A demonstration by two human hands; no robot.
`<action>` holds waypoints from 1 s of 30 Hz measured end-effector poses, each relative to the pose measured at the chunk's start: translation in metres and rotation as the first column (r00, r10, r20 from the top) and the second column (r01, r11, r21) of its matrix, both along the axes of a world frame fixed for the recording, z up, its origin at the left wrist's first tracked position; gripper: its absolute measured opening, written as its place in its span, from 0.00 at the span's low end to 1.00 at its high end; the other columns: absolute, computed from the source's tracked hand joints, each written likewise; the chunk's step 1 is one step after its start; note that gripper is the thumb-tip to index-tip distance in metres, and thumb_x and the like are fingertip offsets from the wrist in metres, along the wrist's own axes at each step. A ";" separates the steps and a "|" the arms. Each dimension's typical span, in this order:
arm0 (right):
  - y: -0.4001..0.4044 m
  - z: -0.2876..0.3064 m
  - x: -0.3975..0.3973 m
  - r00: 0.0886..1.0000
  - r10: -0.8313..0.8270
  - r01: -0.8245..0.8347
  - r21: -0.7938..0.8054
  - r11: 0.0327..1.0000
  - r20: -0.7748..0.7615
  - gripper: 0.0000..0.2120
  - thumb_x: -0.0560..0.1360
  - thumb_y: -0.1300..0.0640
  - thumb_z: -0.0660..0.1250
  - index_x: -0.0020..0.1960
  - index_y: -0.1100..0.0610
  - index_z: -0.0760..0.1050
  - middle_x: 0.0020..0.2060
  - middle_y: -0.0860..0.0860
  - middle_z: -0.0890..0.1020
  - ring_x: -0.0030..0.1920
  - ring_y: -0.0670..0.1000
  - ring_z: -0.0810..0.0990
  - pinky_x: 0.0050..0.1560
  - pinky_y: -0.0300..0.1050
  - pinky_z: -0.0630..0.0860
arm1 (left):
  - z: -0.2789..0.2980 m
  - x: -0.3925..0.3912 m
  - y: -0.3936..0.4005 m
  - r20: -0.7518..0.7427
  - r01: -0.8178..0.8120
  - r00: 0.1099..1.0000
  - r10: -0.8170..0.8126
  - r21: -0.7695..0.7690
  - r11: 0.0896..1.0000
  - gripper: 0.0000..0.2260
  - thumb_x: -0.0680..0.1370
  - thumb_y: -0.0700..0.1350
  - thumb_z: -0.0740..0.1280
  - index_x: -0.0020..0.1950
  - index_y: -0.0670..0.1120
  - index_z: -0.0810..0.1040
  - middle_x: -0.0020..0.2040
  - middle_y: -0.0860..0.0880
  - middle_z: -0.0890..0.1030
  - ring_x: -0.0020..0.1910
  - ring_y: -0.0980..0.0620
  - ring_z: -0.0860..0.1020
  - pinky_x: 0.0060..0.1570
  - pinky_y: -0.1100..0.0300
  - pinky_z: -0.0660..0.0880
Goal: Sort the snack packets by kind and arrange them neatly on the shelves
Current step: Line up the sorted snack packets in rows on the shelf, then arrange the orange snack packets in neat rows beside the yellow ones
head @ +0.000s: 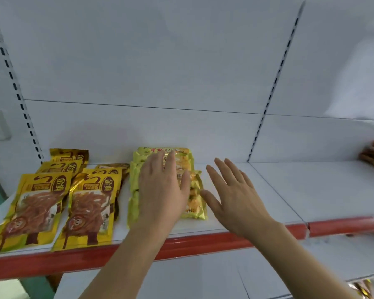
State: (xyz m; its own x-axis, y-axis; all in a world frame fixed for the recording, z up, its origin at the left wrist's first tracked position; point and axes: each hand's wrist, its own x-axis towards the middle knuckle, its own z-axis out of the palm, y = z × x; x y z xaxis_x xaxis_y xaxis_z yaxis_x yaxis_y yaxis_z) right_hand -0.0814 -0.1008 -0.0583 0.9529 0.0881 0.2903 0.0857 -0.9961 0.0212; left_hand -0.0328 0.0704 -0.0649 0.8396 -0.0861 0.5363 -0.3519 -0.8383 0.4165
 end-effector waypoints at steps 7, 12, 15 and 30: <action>-0.096 0.008 -0.071 0.976 -0.219 0.219 0.016 0.976 0.002 0.37 0.77 0.32 0.37 0.81 0.49 0.47 0.82 0.50 0.48 0.81 0.53 0.40 0.80 0.52 0.44 | 0.008 -0.033 -0.110 -0.046 0.218 0.976 -0.215 0.086 0.972 0.28 0.85 0.58 0.55 0.82 0.46 0.61 0.82 0.44 0.62 0.82 0.43 0.56 0.81 0.46 0.53; -0.190 0.009 -0.121 0.933 -0.358 0.355 0.073 0.932 0.033 0.34 0.81 0.32 0.43 0.82 0.49 0.46 0.82 0.50 0.47 0.81 0.53 0.40 0.79 0.52 0.42 | 0.012 -0.066 -0.215 -0.073 0.318 0.948 -0.311 0.132 0.939 0.30 0.85 0.61 0.52 0.84 0.48 0.57 0.84 0.46 0.57 0.83 0.45 0.53 0.82 0.48 0.50; -0.252 0.010 -0.153 0.905 -0.424 0.417 0.118 0.901 0.037 0.35 0.81 0.32 0.44 0.82 0.48 0.45 0.82 0.49 0.47 0.81 0.52 0.40 0.78 0.51 0.41 | 0.012 -0.091 -0.287 -0.093 0.396 0.918 -0.386 0.136 0.908 0.30 0.85 0.62 0.51 0.84 0.49 0.55 0.85 0.47 0.54 0.84 0.46 0.50 0.83 0.48 0.49; -0.515 -0.001 -0.201 0.774 -0.634 0.618 0.225 0.754 -0.001 0.34 0.81 0.34 0.48 0.81 0.48 0.48 0.81 0.50 0.52 0.81 0.53 0.45 0.79 0.55 0.49 | -0.001 -0.117 -0.571 -0.214 0.581 0.811 -0.544 0.194 0.790 0.31 0.85 0.62 0.50 0.85 0.49 0.51 0.85 0.46 0.52 0.84 0.44 0.48 0.82 0.47 0.48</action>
State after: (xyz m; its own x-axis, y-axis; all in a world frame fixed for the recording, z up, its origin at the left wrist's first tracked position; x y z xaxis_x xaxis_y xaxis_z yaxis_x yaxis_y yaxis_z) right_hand -0.2822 -0.6158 -0.0597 0.7505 -0.5880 0.3018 -0.5520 -0.8088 -0.2030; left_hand -0.1494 -0.5009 -0.0664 0.6651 -0.6759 0.3175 -0.7464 -0.5881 0.3115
